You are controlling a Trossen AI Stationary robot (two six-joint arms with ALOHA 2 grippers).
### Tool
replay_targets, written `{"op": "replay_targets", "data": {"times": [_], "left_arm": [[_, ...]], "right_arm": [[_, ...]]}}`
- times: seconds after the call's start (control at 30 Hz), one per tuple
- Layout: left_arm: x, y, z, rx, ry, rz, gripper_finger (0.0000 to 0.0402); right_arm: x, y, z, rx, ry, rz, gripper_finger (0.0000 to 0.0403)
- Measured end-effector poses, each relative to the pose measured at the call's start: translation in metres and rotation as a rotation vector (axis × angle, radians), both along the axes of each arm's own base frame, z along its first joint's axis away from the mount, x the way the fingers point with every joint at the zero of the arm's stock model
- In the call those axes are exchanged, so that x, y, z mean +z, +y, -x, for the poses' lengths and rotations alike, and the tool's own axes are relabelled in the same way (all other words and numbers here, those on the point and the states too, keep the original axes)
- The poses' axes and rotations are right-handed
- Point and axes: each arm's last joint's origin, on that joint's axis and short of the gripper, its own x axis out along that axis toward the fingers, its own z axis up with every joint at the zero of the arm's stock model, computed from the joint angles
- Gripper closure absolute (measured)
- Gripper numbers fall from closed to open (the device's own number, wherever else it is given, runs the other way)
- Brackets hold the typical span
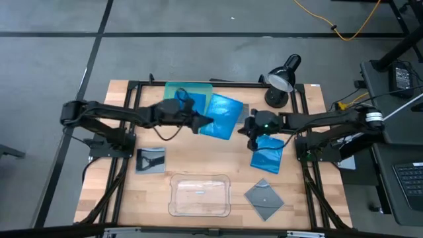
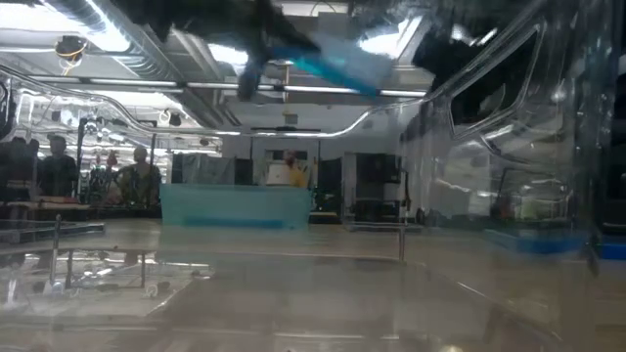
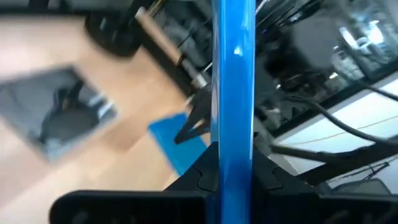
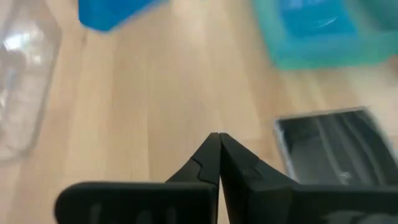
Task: Pick & place jewel cases by type
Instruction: Put the left blue cd case into the green bin
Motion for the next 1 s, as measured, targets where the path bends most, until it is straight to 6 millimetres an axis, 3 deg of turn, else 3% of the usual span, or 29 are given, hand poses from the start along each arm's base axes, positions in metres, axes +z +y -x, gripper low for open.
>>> {"op": "replay_targets", "data": {"times": [0.27,0.57,0.8,1.0], "left_arm": [[0.035,-0.004,0.034,-0.01,-0.051,-0.199,0.0383],[0.052,-0.007,0.061,0.0,-0.037,-0.415,0.0383],[0.068,-0.022,0.078,-0.057,-0.052,-0.878,0.0383],[0.088,-0.037,0.087,0.033,0.002,-1.132,0.0383]], "right_arm": [[0.029,0.001,0.016,-0.05,-0.15,-0.054,0.0393],[0.034,0.001,0.019,-0.077,-0.185,-0.097,0.0393],[0.034,0.002,0.019,-0.088,-0.187,-0.12,0.0393],[0.034,0.002,0.019,-0.1,-0.185,-0.138,0.0393]]}}
